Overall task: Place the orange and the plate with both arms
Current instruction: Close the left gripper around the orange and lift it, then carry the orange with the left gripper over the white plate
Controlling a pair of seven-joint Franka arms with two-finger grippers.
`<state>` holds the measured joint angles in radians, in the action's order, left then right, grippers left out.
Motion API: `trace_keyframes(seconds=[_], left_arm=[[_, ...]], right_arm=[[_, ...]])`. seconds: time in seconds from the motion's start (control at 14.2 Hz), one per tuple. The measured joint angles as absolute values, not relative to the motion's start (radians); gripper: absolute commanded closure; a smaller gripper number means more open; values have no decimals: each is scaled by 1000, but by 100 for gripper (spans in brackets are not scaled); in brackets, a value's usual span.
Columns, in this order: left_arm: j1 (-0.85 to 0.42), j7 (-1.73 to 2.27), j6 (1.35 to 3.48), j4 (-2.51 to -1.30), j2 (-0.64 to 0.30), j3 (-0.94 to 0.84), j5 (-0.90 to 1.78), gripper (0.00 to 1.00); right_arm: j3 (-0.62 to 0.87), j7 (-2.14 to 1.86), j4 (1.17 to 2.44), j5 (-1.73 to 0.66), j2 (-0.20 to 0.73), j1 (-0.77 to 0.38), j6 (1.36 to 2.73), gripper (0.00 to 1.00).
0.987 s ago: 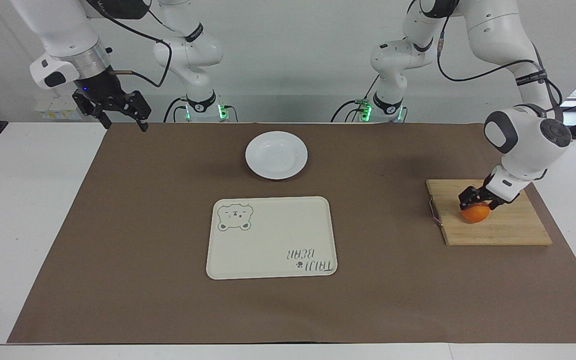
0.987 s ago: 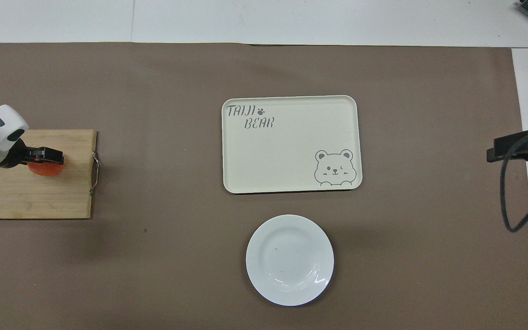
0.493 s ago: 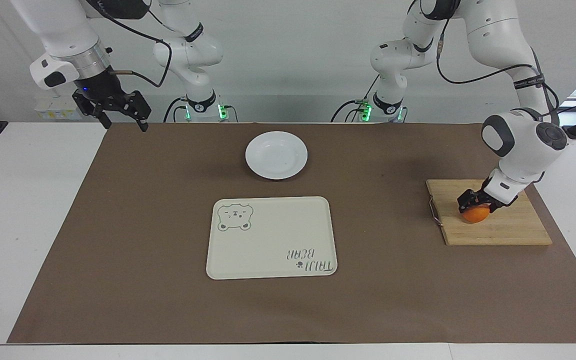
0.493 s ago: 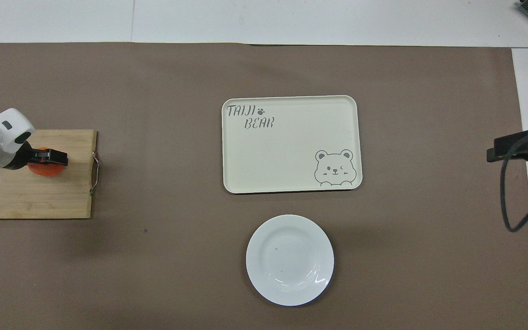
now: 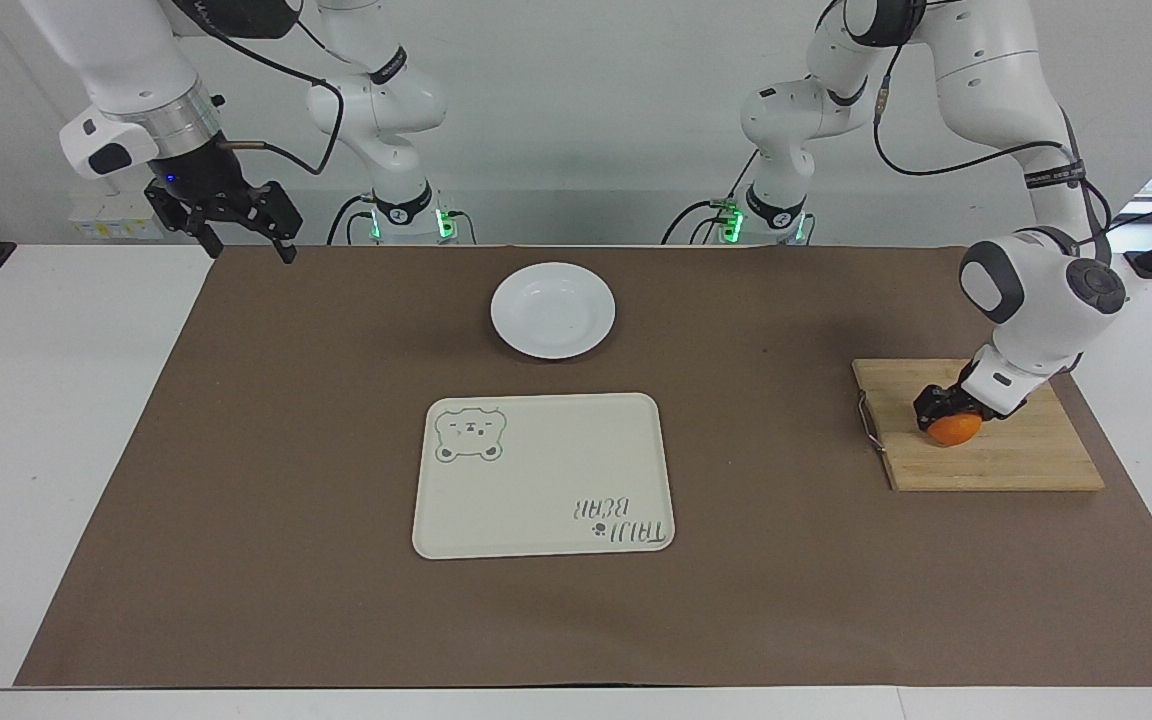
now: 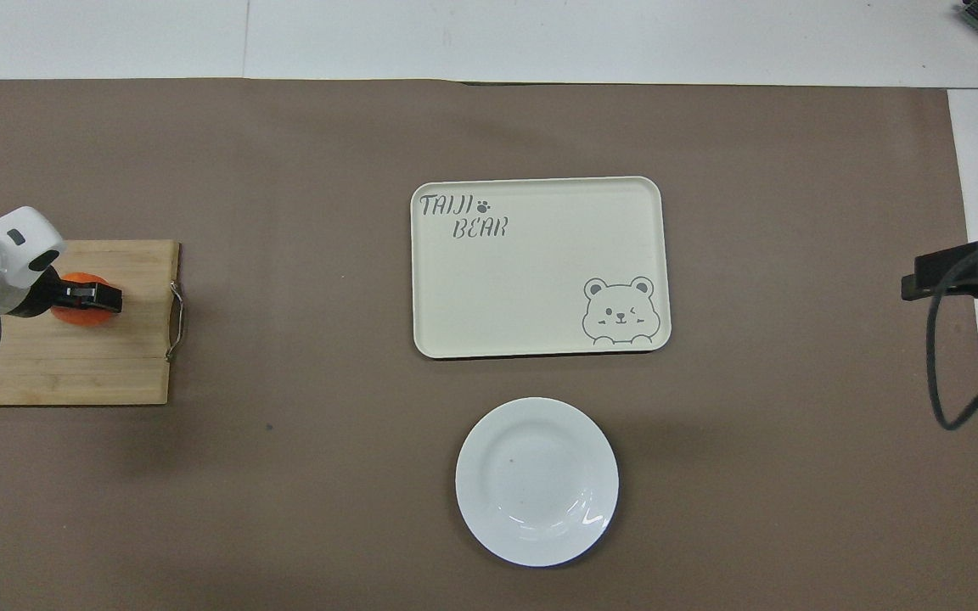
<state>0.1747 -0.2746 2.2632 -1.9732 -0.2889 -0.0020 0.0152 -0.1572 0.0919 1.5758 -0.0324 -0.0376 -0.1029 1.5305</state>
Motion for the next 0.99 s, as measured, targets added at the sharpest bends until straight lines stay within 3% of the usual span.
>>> trace_keyframes(seconds=[0.42, 0.99], left_arm=[[143, -260, 2066, -1797, -278, -17, 15, 100], [17, -3, 1770, -1622, -198, -20, 3, 100]], right_arm=[[-157, 92, 1576, -32, -38, -103, 1530, 0], [-157, 92, 1576, -32, -38, -103, 1530, 0]])
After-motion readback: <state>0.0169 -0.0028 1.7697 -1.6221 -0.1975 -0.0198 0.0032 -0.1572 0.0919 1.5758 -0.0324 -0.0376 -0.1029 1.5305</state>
